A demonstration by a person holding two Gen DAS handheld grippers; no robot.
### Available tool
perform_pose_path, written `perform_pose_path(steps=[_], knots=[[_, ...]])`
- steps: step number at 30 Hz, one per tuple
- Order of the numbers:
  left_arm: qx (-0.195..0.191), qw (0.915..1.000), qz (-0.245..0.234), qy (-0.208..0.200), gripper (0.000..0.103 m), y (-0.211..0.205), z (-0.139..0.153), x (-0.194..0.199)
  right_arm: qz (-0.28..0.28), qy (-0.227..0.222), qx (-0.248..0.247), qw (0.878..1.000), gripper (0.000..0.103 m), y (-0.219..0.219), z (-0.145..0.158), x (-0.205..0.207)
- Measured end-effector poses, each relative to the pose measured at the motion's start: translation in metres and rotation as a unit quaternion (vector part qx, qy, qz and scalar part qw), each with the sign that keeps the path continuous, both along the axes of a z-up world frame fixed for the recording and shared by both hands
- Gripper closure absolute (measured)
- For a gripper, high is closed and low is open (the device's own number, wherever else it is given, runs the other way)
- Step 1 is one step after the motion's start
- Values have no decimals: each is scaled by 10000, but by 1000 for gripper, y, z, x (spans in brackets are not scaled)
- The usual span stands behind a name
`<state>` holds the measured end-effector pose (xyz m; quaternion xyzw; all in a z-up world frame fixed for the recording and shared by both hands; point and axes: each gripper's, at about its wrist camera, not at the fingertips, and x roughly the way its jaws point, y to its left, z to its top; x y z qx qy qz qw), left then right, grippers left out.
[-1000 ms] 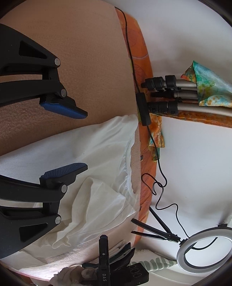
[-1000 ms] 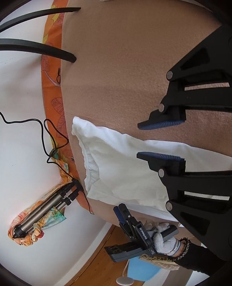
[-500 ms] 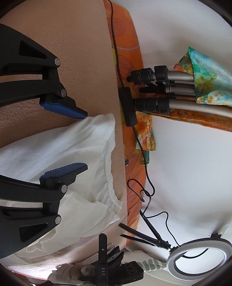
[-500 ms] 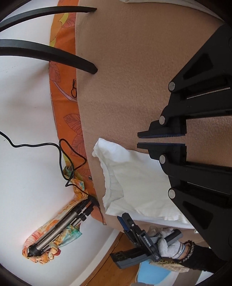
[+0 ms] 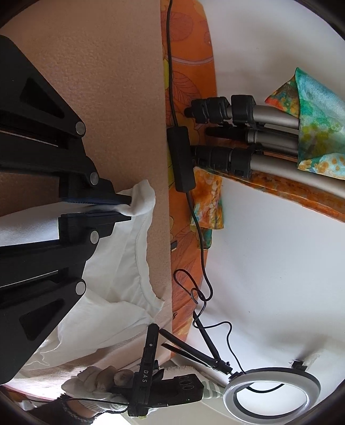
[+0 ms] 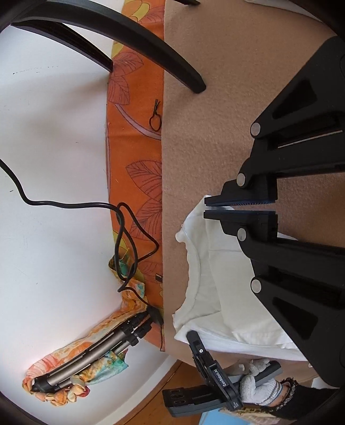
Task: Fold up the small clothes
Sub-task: 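Close the left gripper on the collar end while the right gripper pinches beside it, then fold the collar end over onto the hem with both grippers and release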
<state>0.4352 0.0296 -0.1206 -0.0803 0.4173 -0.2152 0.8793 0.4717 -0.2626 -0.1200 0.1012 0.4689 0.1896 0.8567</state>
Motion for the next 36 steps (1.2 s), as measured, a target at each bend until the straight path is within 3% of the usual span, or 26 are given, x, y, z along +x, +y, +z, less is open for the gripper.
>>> perform_pose_path(steps=[1, 3, 7, 9, 10, 11, 12, 13, 17, 21, 29, 36], knots=[[-26, 10000, 24, 14, 89, 1, 0, 1, -51, 4, 72, 10000, 99, -4, 1, 1], [-121, 9998, 138, 113, 61, 6, 0, 4, -68, 34, 302, 9995, 97, -11, 1, 2], [-267, 9993, 137, 221, 59, 6, -2, 10, 96, 252, 464, 9986, 80, -7, -7, 4], [-249, 9991, 109, 313, 63, 1, -6, 14, 190, 315, 466, 9982, 79, 3, -14, 6], [-244, 9993, 108, 274, 71, 0, -6, 15, 181, 215, 445, 9986, 79, 6, -13, 5], [-261, 9991, 71, 322, 96, -2, -8, 17, 202, 194, 411, 9988, 79, 10, -13, 6], [-281, 9991, 72, 301, 97, -3, -7, 17, 237, 188, 418, 9987, 82, 12, -13, 6], [-321, 9992, 79, 243, 98, -3, -5, 16, 222, 162, 345, 9990, 96, 15, -12, 7], [-634, 9979, 150, -11, 99, 2, 12, 8, 129, -84, 52, 9999, 97, 21, -1, 5], [-758, 9967, 115, -256, 100, 3, 34, -4, 105, -289, 172, 9994, 97, 19, 18, -1], [-502, 9960, -87, -727, 100, -2, 80, -52, 146, -616, 351, 9974, 97, 8, 68, -39], [-286, 9948, -219, -951, 100, -2, 114, -114, 237, -886, 435, 9948, 97, 3, 113, -101]])
